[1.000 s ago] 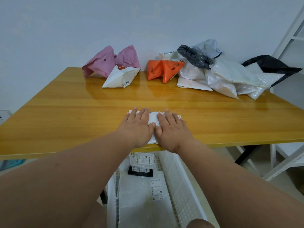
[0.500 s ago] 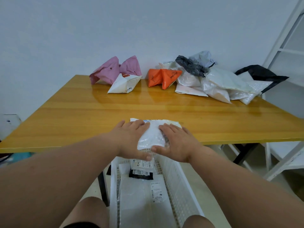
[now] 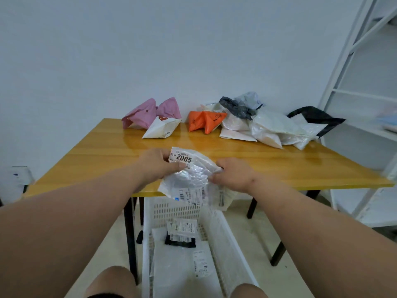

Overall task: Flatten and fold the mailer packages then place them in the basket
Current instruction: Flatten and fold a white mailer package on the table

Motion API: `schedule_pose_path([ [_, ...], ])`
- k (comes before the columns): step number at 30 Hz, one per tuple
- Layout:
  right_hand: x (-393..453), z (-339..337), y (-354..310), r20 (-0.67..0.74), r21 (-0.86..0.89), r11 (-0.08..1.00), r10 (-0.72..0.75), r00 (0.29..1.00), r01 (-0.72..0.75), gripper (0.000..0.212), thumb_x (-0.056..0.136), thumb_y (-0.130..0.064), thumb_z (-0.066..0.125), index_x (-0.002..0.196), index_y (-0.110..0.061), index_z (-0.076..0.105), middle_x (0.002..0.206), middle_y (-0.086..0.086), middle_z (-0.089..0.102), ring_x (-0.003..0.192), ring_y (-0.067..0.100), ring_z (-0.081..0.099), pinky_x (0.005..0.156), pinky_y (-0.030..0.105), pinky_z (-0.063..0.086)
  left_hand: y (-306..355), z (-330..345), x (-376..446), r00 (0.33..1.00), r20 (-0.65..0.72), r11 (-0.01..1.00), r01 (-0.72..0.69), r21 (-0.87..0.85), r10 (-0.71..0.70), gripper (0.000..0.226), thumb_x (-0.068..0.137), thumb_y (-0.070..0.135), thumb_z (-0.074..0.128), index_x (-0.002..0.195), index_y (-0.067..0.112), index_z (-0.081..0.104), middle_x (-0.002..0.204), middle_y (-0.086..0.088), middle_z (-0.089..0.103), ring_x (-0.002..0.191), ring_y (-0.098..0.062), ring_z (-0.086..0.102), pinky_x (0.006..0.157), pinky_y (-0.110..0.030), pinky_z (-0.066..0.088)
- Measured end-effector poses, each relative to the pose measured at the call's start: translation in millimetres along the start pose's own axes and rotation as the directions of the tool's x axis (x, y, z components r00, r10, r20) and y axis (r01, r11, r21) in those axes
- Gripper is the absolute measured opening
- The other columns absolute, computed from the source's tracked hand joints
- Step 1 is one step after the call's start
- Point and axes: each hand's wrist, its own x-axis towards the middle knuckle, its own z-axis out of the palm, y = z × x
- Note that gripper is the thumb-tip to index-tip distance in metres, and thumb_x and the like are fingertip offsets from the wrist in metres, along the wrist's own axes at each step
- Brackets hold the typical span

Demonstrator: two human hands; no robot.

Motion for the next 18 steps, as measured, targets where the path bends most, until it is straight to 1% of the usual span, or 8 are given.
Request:
schedule_pose_path([
  [3,-8.1,8.2,0.3,0.124,0.005,0.999,0.051,0.991,-0.052,0.024,0.089,-0.038,0.066,0.096,-0.015,0.063,0.101,0.003,0.063,0.094,0.02,0.058,0.077,0.031,0.046,-7.3,0.1,-9.2,0.99,0.113,0.994,0.082,0.066,-0.089,0.013,0.085,0.028,0.075,0.094,0.018,0.073,0.093,-0.006,0.075,0.082,-0.021,0.066,0.077,-0.036,0.053],
  [6,-11.1,23.1,8.1,0.207,0.057,0.992,0.101,0.973,-0.115,0.022,0.09,-0.031,0.068,0.102,-0.014,0.065,0.103,0.006,0.068,0.094,0.021,0.064,0.083,0.035,0.051,-14.2,3.6,-16.8,0.963,0.183,0.972,0.17,0.164,-0.199,0.02,0.084,0.035,0.076,0.089,0.015,0.074,0.089,-0.008,0.075,0.08,-0.023,0.068,0.075,-0.035,0.053],
  [8,-12.1,36.1,13.1,0.318,0.163,0.966,0.139,0.938,-0.199,0.025,0.09,-0.031,0.069,0.109,-0.015,0.065,0.105,0.005,0.07,0.093,0.019,0.066,0.084,0.033,0.053,-19.4,8.9,-18.9,0.943,0.218,0.956,0.207,0.208,-0.252,0.025,0.083,0.038,0.076,0.087,0.014,0.074,0.089,-0.01,0.074,0.079,-0.024,0.069,0.075,-0.035,0.055],
  [11,-9.6,62.4,18.8,0.423,0.206,0.933,0.188,0.886,-0.296,0.035,0.087,-0.029,0.073,0.118,-0.017,0.063,0.117,0.006,0.066,0.107,0.024,0.063,0.094,0.04,0.054,-31.8,21.8,-18.8,0.916,0.255,0.945,0.266,0.191,-0.309,0.031,0.081,0.039,0.078,0.093,0.01,0.075,0.091,-0.012,0.076,0.086,-0.03,0.073,0.079,-0.041,0.058],
  [13,-6.8,79.9,23.9,0.46,0.215,0.921,0.199,0.865,-0.326,0.027,0.088,-0.022,0.071,0.113,-0.014,0.063,0.116,0.009,0.065,0.105,0.027,0.064,0.093,0.043,0.055,-45.4,30.8,-15.8,0.901,0.28,0.939,0.285,0.192,-0.331,0.031,0.08,0.044,0.077,0.086,0.014,0.076,0.085,-0.012,0.075,0.075,-0.028,0.071,0.07,-0.036,0.057],
  [15,-5.2,93.7,30.8,0.487,0.202,0.923,0.196,0.851,-0.328,0.006,0.092,-0.017,0.066,0.096,-0.016,0.061,0.106,0.007,0.062,0.093,0.025,0.062,0.086,0.037,0.055,-62.9,37.3,-13.2,0.865,0.318,0.918,0.329,0.224,-0.388,0.036,0.079,0.055,0.072,0.075,0.019,0.072,0.074,-0.006,0.069,0.062,-0.019,0.061,0.059,-0.029,0.048],
  [17,-2.6,104.2,39.1,0.496,0.178,0.921,0.22,0.84,-0.347,0.01,0.094,-0.015,0.063,0.086,-0.018,0.057,0.102,0.007,0.057,0.09,0.024,0.057,0.082,0.036,0.054,-85.4,42.3,-9.8,0.801,0.365,0.879,0.406,0.249,-0.474,0.043,0.078,0.058,0.07,0.09,0.016,0.071,0.088,-0.005,0.072,0.077,-0.018,0.065,0.064,-0.027,0.052],
  [18,-0.5,110.1,44.0,0.502,0.164,0.916,0.243,0.83,-0.367,0.008,0.095,-0.015,0.061,0.088,-0.016,0.057,0.102,0.007,0.056,0.09,0.024,0.056,0.08,0.035,0.054,-97.1,44.2,-8.5,0.765,0.388,0.857,0.441,0.268,-0.515,0.044,0.079,0.053,0.072,0.1,0.014,0.068,0.096,-0.007,0.073,0.084,-0.019,0.066,0.067,-0.028,0.053],
])
